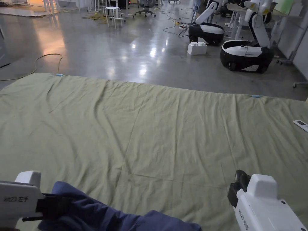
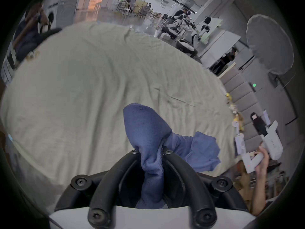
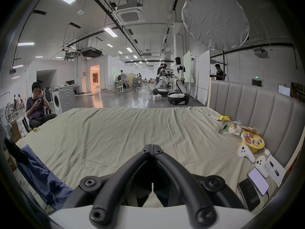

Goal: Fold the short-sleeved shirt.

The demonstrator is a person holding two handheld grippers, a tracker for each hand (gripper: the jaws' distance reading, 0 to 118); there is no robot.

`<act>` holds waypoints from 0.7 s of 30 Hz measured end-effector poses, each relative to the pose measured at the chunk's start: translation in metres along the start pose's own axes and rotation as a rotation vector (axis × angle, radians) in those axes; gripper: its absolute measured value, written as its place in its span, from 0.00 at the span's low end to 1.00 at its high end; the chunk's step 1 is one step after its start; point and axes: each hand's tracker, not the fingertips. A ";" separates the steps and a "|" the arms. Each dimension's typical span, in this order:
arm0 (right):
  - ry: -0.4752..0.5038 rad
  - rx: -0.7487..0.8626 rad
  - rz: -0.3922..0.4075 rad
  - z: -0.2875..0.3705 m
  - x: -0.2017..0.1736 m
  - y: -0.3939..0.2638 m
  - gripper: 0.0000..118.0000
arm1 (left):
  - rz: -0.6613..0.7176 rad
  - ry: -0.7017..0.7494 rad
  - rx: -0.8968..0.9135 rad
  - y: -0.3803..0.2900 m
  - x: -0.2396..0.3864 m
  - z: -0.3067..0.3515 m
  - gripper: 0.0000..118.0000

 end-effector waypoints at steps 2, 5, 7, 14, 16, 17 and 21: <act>0.001 -0.002 -0.005 0.000 0.001 -0.001 0.00 | -0.024 -0.001 0.002 0.001 0.019 0.000 0.15; 0.000 -0.003 -0.012 0.000 0.002 -0.001 0.00 | -0.111 0.056 -0.005 -0.004 0.067 -0.004 0.15; 0.000 -0.001 -0.017 0.001 0.003 -0.002 0.00 | -0.178 0.132 -0.019 -0.012 0.101 -0.010 0.15; -0.012 -0.008 -0.039 0.002 0.011 -0.007 0.00 | -0.285 0.158 -0.036 -0.032 0.171 -0.041 0.15; -0.015 -0.012 -0.045 0.002 0.014 -0.009 0.00 | -0.302 0.133 -0.047 -0.035 0.185 -0.051 0.15; -0.018 -0.014 -0.049 0.002 0.015 -0.010 0.00 | -0.318 0.118 -0.057 -0.039 0.194 -0.055 0.15; -0.030 -0.024 -0.066 0.003 0.021 -0.014 0.00 | -0.354 0.042 -0.125 -0.055 0.223 -0.085 0.15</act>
